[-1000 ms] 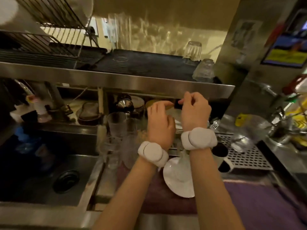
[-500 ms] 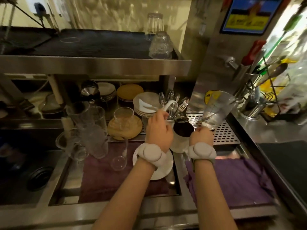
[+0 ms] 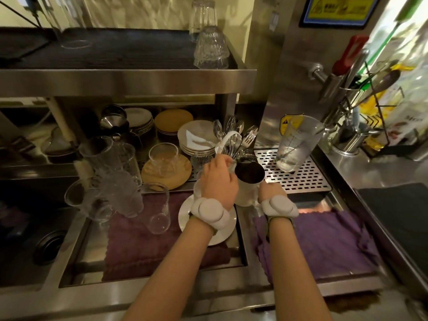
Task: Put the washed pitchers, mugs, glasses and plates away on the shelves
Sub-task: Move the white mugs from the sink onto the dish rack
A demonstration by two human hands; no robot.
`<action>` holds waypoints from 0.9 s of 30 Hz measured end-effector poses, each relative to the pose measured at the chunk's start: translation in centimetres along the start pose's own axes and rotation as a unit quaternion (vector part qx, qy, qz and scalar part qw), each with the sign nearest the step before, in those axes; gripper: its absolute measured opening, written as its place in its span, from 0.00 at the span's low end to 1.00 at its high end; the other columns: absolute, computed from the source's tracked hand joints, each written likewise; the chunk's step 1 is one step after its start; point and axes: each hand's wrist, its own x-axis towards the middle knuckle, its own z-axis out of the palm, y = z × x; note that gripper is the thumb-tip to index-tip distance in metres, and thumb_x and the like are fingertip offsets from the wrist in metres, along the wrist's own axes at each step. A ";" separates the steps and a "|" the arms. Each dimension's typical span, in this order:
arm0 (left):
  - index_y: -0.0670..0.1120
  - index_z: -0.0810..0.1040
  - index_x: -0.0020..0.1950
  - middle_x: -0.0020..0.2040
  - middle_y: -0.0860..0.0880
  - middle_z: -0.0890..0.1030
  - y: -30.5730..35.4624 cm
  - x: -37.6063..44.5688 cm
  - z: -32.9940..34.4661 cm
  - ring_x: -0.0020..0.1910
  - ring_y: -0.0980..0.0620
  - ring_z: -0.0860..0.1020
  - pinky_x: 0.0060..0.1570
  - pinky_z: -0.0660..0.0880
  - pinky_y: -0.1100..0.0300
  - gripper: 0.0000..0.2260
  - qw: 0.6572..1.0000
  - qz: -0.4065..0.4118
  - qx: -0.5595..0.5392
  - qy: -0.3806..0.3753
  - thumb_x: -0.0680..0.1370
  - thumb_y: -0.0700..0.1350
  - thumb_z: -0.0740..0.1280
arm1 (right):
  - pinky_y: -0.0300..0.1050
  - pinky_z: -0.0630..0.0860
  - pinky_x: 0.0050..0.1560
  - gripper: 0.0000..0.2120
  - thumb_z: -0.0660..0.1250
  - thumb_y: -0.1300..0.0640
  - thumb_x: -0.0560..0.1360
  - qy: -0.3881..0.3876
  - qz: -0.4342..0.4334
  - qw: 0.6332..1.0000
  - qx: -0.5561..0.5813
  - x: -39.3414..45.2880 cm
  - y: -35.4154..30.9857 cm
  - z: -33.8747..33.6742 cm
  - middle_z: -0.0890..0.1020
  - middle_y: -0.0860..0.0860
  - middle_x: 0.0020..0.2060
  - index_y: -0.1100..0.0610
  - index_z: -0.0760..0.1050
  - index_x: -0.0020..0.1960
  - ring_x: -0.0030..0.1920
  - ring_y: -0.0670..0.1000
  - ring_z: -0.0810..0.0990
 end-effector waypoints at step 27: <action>0.51 0.60 0.71 0.69 0.47 0.64 4.0 0.2 -1.8 0.68 0.45 0.61 0.67 0.63 0.48 0.38 0.957 0.147 0.065 -0.240 0.67 0.59 0.73 | 0.45 0.70 0.45 0.10 0.58 0.63 0.77 -0.039 -0.163 0.935 -0.313 -4.2 -1.3 -8.6 0.80 0.61 0.50 0.64 0.77 0.47 0.51 0.59 0.79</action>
